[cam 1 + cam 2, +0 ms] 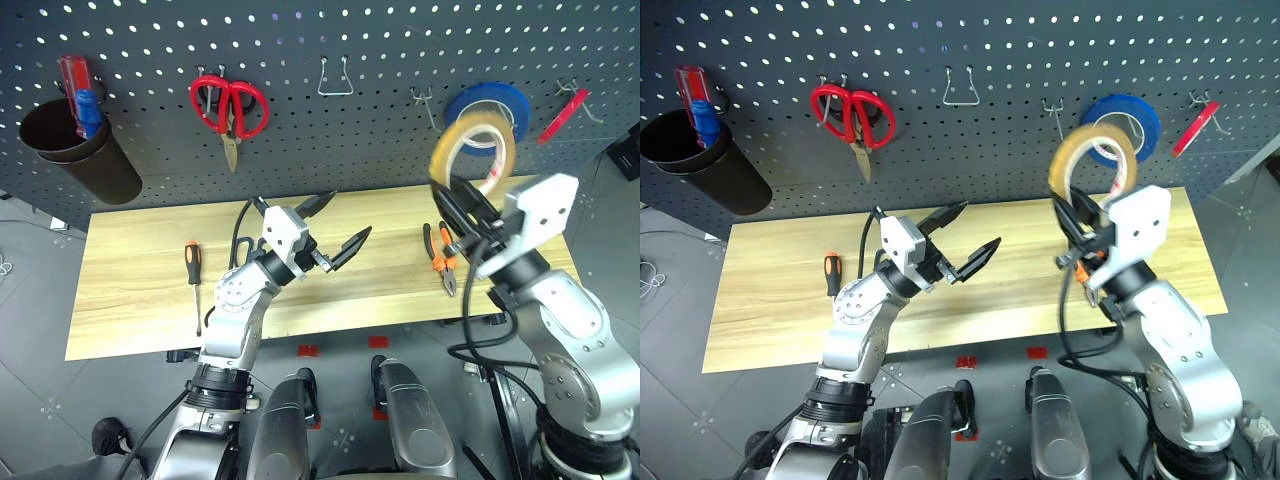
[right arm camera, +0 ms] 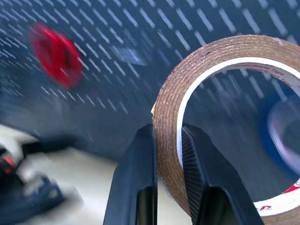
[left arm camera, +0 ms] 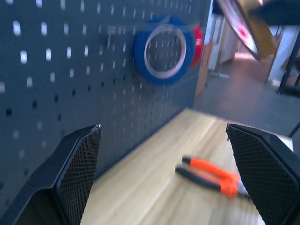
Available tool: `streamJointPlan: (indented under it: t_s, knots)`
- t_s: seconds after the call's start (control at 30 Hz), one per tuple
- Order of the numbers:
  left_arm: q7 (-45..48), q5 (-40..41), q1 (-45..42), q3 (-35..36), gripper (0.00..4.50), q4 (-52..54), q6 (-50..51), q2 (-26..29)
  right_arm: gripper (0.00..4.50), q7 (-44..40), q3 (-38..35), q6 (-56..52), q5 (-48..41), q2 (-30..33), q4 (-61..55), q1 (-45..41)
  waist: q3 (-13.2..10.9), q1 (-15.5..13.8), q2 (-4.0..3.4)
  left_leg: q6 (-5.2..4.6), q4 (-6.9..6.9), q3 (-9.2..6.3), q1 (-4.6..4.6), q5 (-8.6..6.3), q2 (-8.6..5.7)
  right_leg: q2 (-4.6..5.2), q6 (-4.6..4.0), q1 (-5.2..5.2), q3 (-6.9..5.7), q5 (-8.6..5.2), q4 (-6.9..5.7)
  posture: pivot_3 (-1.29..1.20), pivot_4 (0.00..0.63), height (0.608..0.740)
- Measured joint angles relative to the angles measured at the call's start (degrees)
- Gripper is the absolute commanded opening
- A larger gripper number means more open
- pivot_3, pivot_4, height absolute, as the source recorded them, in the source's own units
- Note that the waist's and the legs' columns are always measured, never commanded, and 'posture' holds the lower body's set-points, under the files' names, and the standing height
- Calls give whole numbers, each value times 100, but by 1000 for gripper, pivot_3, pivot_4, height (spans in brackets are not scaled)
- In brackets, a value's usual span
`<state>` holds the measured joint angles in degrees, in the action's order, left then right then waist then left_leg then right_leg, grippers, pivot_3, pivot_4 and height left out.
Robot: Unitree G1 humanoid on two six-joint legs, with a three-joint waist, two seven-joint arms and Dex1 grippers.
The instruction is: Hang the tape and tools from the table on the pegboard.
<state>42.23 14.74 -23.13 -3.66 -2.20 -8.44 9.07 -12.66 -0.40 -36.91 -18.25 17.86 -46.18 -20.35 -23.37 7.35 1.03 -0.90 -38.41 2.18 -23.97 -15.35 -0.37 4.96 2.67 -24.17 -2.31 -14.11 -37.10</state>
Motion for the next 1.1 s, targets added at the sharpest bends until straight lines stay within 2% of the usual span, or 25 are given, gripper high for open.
streamJointPlan:
  t_s: [0.17, 0.47, 0.7, 0.8, 0.9, 1.0, 1.1]
  knots:
    - [73, 2, -205, -147, 4500, -130, -213, -97, 436, -8, 355, 491, 425, -70, 1207, -760, 3, 47, 3, -9, -41, -8, -32, -2, 0, 1, -2, -3, -10, 1, 1, -317, 374, 740]
    - [-93, -5, -126, -156, 4500, -111, -150, -11, 436, -273, 368, 1170, 629, -124, 2662, -935, 3, 63, 3, -16, -47, -13, -39, -1, 0, 4, -3, -7, -13, 2, -8, -289, 371, 740]
    - [-283, -7, -10, -108, 4500, -59, -54, 86, 436, -308, 375, 1900, 941, -439, 4539, -1942, 3, 74, 3, -17, -51, -8, -39, -1, -1, 4, -4, -10, -13, 3, -11, -270, 371, 740]
    - [-315, -18, -1, -118, 4500, -60, -54, 72, 1433, -205, 262, 2124, 1023, -545, 5152, -2343, 3, 60, 3, -16, -51, -11, -40, -1, 0, 4, -5, -10, -16, 3, -12, -261, 371, 740]
    - [-370, -41, -5, -109, 4500, -60, -54, 80, 2422, -204, 114, 2181, 1012, -545, 5217, -2332, 3, 25, 3, -16, -52, -11, -43, -1, -1, 8, -4, -9, -18, 3, -10, -261, 381, 740]
    - [-424, -71, -18, -102, 4500, -61, -36, 101, 3419, -232, 34, 1857, 934, -444, 4632, -1880, 3, -2, 3, -16, -52, -14, -44, -1, -1, 8, -4, -9, -19, 3, -11, -264, 389, 740]
    - [-481, -226, -10, -130, 4500, -94, 64, 241, 4413, -257, -129, 833, 452, -276, 3326, -1213, 3, -13, 2, -16, -52, -14, -44, -1, 0, 8, -4, -13, -16, 3, -16, -270, 404, 740]
